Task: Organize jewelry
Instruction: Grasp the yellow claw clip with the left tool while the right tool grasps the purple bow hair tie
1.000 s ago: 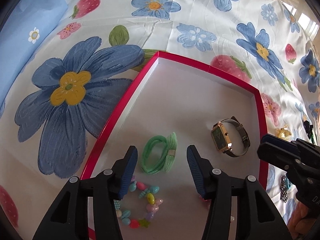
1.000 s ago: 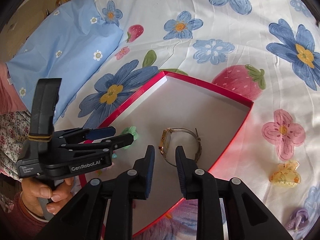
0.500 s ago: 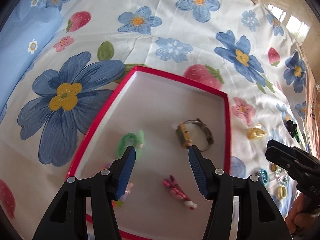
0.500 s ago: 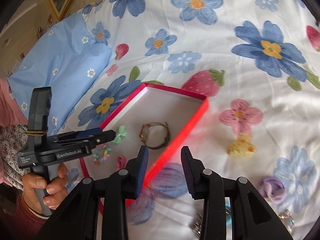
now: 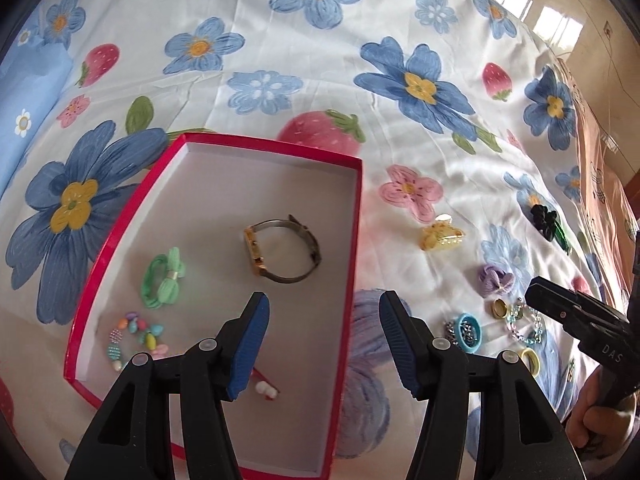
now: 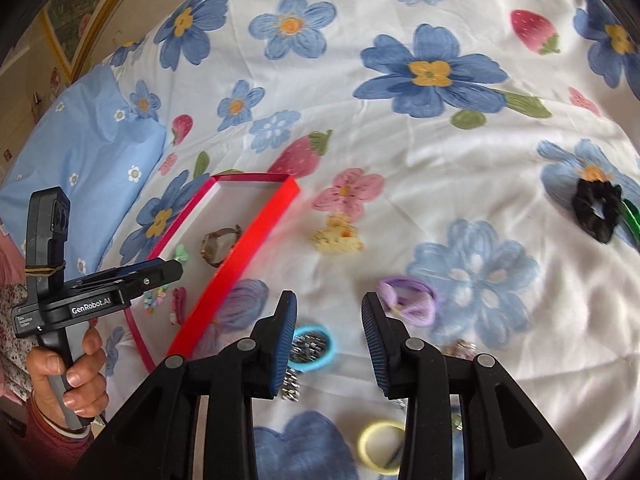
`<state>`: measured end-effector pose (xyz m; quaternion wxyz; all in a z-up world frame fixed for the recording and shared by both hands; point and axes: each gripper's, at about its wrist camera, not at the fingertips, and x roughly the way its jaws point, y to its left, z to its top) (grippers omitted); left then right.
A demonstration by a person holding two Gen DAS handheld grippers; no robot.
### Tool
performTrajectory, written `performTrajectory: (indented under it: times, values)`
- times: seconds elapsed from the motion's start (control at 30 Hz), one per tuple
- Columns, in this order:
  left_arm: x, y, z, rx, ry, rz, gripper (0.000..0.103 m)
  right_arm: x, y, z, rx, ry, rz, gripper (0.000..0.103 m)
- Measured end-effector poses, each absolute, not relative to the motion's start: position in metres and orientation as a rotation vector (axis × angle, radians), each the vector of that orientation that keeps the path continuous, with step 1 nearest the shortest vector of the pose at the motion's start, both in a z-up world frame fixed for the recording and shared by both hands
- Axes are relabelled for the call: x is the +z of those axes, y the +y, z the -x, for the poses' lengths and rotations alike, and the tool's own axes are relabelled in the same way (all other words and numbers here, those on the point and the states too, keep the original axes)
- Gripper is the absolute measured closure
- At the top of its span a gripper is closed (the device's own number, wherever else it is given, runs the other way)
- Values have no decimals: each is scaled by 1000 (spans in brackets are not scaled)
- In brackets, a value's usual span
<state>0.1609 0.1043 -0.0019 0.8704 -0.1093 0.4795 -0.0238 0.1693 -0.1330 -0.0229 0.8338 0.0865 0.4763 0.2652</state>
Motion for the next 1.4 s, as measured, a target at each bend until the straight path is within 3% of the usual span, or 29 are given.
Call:
performTrajectory:
  times: [0.57, 0.67, 0.83, 0.87, 0.97, 1.23, 1.3, 1.4]
  values:
    - [-12, 48, -203, -143, 1032, 157, 40, -51, -165, -185, 497, 1062, -199, 67]
    - [-17, 37, -218, -165, 1041, 144, 38, -59, -163, -192, 506, 1081, -210, 55]
    - [-31, 17, -246, -199, 1059, 130, 37, -71, -163, -202, 507, 1096, -224, 55]
    - [-34, 13, -252, -205, 1063, 125, 37, -72, -163, -203, 507, 1097, -220, 57]
    - [-45, 4, -268, -215, 1078, 108, 37, -76, -163, -205, 516, 1102, -211, 83]
    - [-76, -17, -305, -220, 1120, 89, 39, -68, -178, -204, 521, 1070, -242, 91]
    - [-81, -17, -309, -224, 1128, 103, 44, -66, -184, -205, 517, 1063, -253, 91]
    - [-83, -18, -313, -223, 1125, 112, 60, -64, -189, -204, 508, 1052, -268, 91]
